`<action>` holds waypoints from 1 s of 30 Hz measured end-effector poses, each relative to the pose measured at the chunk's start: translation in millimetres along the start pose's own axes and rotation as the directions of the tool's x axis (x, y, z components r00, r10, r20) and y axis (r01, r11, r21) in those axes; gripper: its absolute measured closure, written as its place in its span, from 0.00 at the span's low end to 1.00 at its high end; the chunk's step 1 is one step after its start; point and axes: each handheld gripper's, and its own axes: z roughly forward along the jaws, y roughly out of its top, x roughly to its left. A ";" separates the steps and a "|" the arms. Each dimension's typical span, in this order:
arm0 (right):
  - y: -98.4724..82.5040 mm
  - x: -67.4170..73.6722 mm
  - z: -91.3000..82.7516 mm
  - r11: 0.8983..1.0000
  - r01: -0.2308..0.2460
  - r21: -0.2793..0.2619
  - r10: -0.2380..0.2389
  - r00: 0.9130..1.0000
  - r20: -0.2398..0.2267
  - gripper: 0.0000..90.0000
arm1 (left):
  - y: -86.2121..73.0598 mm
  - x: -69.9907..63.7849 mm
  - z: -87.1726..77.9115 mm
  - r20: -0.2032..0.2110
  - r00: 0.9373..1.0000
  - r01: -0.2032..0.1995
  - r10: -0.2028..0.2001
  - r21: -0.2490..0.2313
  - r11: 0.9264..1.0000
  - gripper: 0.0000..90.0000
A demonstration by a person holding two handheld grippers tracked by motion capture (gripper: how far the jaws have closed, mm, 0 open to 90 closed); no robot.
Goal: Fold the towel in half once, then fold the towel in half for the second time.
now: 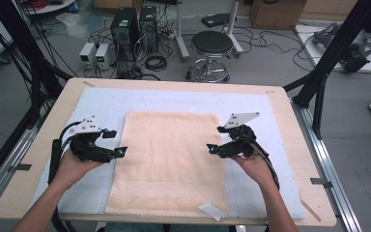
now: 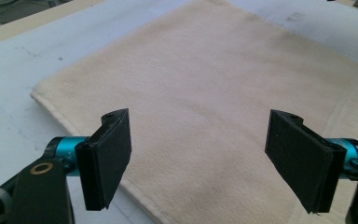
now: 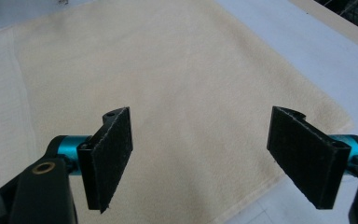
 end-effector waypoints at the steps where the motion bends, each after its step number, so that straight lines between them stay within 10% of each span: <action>1: -0.2 -1.4 1.0 1.000 0.002 -0.001 -0.002 1.000 0.001 0.24 | 2.5 2.0 0.5 -0.002 1.000 -0.003 0.003 -0.001 1.000 0.26; 20: 39.0 -69.8 20.5 0.998 -0.035 0.057 0.032 0.998 0.049 0.24 | 42.2 70.0 40.5 -0.077 0.993 0.092 -0.089 0.026 0.995 0.30; 30: 17.5 -99.6 43.7 0.992 -0.111 0.066 0.105 0.991 0.078 0.24 | 32.6 95.1 65.3 -0.114 0.985 0.134 -0.129 0.037 0.990 0.34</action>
